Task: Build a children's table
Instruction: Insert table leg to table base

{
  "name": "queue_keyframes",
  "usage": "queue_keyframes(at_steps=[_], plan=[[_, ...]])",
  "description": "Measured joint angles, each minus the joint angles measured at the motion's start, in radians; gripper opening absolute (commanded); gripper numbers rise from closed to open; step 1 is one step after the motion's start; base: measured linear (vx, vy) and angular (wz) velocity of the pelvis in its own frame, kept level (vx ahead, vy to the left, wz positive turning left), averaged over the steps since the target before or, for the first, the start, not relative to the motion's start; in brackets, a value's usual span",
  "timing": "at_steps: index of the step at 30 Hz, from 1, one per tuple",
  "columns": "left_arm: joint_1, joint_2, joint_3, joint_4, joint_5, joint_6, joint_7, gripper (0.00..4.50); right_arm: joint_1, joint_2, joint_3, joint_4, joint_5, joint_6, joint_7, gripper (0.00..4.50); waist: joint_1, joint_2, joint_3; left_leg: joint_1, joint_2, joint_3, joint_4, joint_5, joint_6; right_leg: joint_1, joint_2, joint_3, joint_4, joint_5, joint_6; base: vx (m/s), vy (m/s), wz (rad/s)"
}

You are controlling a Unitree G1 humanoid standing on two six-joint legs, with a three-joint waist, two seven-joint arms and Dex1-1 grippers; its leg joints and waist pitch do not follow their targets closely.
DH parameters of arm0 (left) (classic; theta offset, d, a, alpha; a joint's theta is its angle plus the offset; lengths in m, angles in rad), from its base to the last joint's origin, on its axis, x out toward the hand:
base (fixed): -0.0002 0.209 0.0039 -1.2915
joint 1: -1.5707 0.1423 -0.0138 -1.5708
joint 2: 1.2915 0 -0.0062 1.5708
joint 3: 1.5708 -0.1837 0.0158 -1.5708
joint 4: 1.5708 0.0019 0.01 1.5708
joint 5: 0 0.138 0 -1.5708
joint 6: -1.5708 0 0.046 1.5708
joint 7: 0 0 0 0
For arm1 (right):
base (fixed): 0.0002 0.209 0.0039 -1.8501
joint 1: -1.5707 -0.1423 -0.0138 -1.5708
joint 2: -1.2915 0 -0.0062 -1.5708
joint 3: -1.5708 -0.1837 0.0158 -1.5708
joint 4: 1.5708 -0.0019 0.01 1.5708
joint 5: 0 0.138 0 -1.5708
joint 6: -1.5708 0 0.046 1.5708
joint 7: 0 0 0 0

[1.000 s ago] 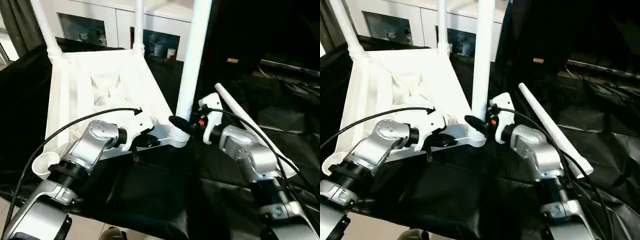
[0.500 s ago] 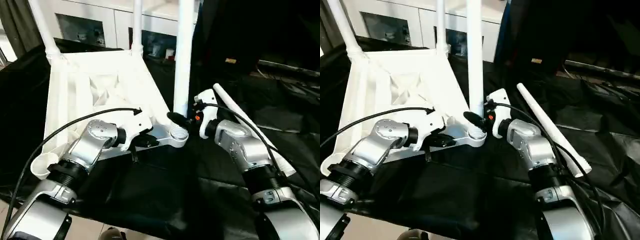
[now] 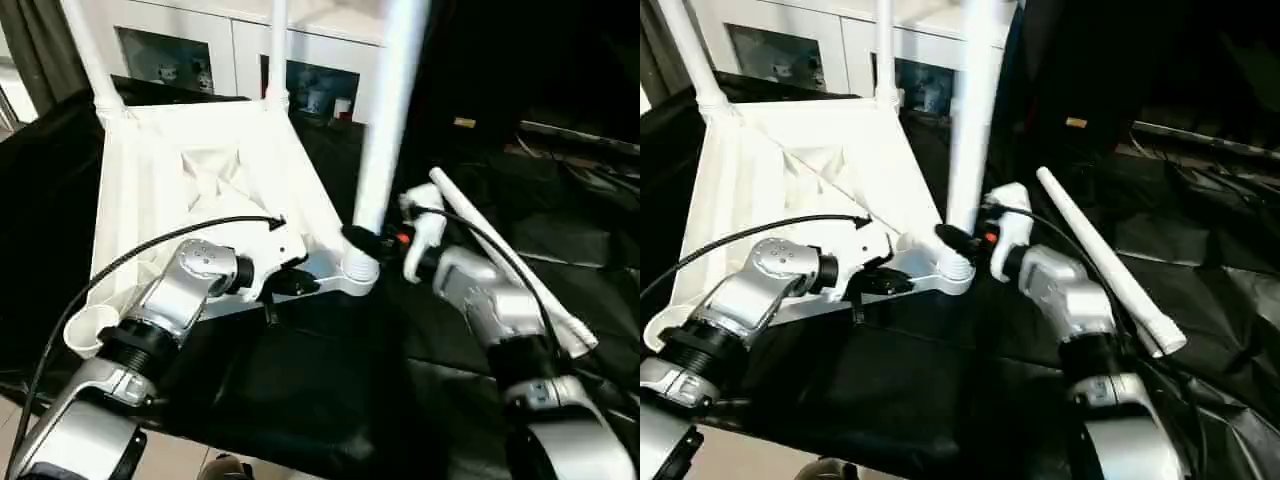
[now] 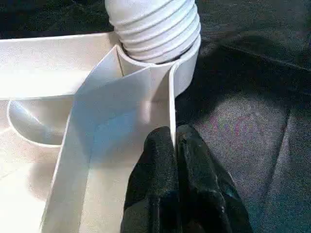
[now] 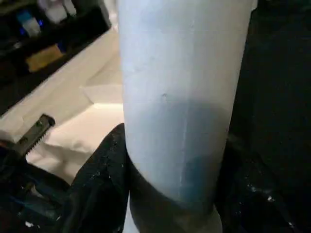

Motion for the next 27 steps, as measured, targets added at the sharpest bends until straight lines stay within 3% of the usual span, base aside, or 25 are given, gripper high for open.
queue_keyframes(at_steps=[11, 15, 22, 27], plan=[[-0.004, -0.012, 0.003, 0.027, 0.005, -0.017, 0.003, 0.00, 0.082, 0.064, -0.078, 0.021, 0.052, -0.149, 0.007, 1.90, 0.001, 0.011, -0.005, 0.000, 0.000, -0.001, 0.000, 0.000, 0.000, 0.002, 0.000, -0.001, -0.003, -0.002, 0.004, 0.000, 0.000, 0.00], [-0.004, -0.018, 0.005, 0.037, 0.006, -0.023, 0.006, 0.00, 0.111, 0.096, -0.098, 0.057, 0.053, -0.247, 0.009, 1.90, 0.001, 0.015, -0.007, 0.000, 0.000, -0.001, -0.001, 0.000, 0.000, 0.003, 0.000, -0.001, -0.005, -0.003, 0.004, 0.000, 0.000, 0.00], [-0.004, -0.021, 0.005, 0.045, 0.007, -0.027, 0.007, 0.00, 0.148, 0.103, -0.079, 0.075, 0.036, -0.362, 0.037, 1.89, 0.000, 0.017, -0.009, 0.001, 0.000, -0.002, -0.003, 0.000, 0.000, 0.006, 0.000, -0.002, -0.012, -0.003, 0.004, 0.000, 0.000, 0.00], [-0.007, -0.025, 0.005, 0.057, 0.007, -0.036, 0.007, 0.00, 0.156, 0.088, -0.040, 0.067, -0.024, -0.442, 0.038, 1.89, 0.000, 0.019, -0.010, 0.001, -0.001, -0.002, -0.004, 0.000, 0.000, 0.007, 0.000, -0.002, -0.014, -0.003, 0.004, 0.000, 0.000, 0.00]])
